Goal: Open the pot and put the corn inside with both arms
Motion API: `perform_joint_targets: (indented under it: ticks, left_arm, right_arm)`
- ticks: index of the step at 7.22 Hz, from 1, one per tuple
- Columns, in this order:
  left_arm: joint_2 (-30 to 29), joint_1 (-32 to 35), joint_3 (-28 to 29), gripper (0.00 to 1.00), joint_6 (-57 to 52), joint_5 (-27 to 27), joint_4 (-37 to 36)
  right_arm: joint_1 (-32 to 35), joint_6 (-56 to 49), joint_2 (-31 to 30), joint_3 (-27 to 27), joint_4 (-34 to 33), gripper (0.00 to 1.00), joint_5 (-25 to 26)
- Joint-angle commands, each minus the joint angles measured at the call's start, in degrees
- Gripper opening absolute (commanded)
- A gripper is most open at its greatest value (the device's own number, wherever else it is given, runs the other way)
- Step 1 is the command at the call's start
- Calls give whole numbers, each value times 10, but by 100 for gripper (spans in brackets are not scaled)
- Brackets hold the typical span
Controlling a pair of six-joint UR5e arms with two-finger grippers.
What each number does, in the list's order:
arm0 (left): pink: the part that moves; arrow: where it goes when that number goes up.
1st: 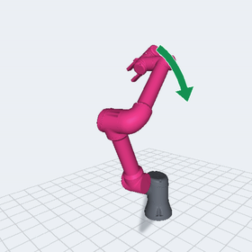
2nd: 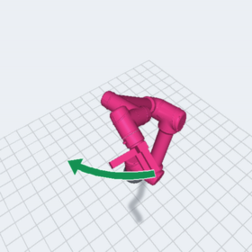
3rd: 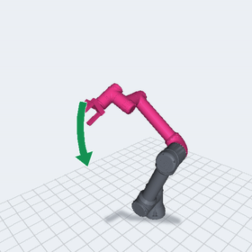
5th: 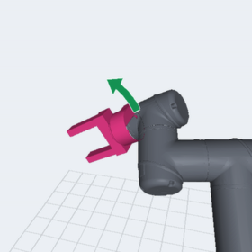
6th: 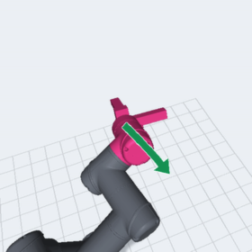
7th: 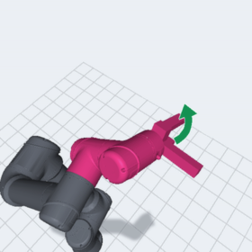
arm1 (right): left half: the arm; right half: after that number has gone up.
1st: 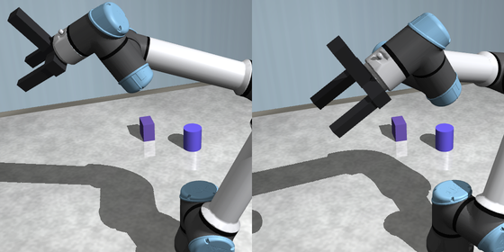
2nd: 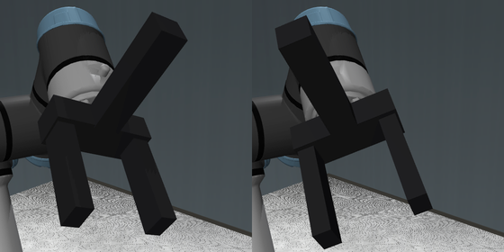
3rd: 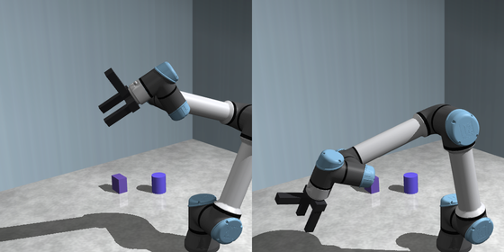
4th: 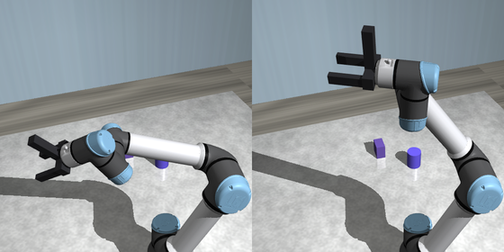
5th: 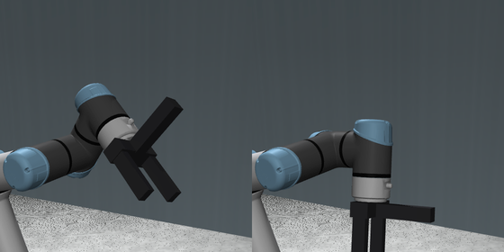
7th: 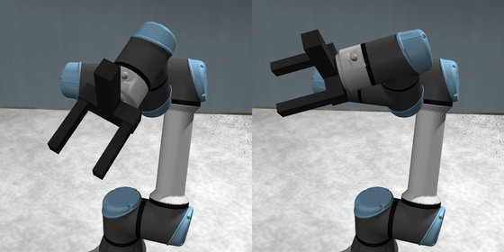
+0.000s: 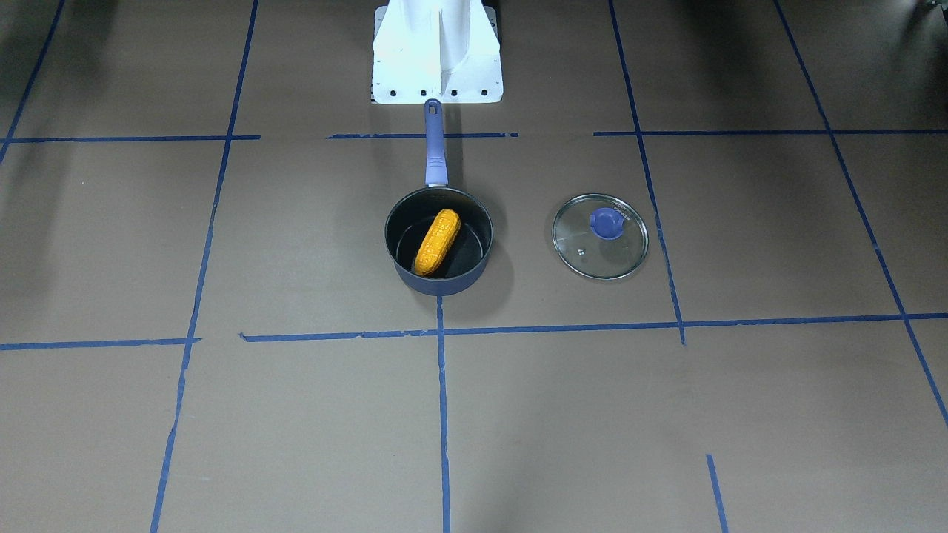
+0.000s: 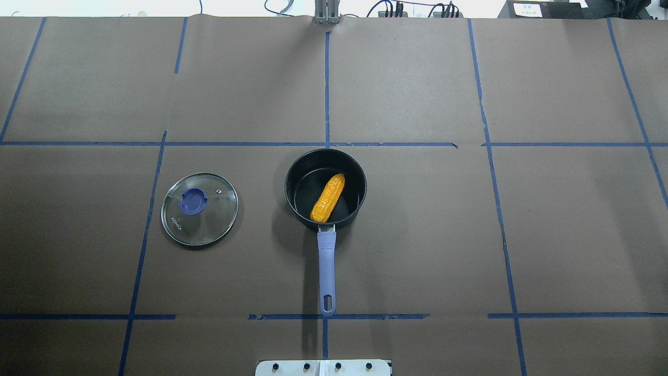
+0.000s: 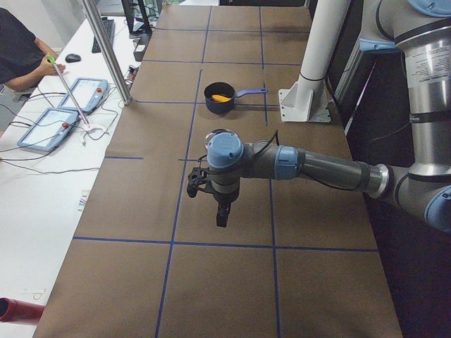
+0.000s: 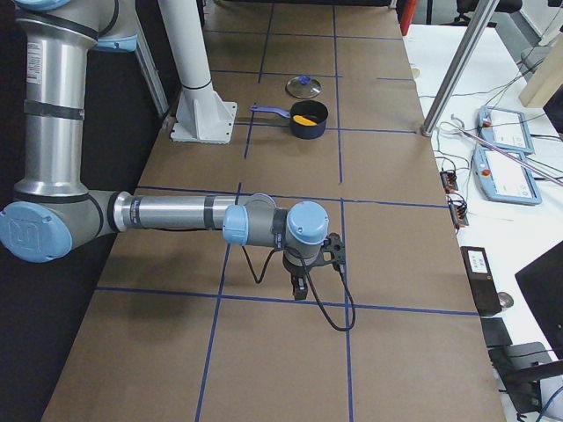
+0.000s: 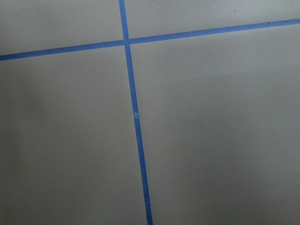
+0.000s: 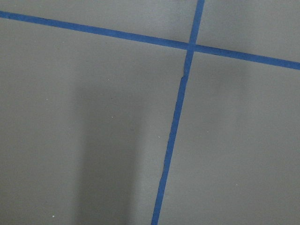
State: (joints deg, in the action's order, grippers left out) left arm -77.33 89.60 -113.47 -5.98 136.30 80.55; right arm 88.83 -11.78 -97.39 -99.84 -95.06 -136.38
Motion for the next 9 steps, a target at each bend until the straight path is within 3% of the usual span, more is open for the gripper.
perform_joint_targets:
  ticks: [1,4,9]
  left_arm:
    - [0,0,2,100,1,-2,-5]
    - [-37,-2,66,100,2,-2,-7]
    - [-73,-5,87,100,1,-2,-7]
  right_arm:
    - [0,-3,-1,-5,1,100,16]
    - [0,-4,0,-4,1,100,16]
    - [0,-5,-41,-33,1,100,14]
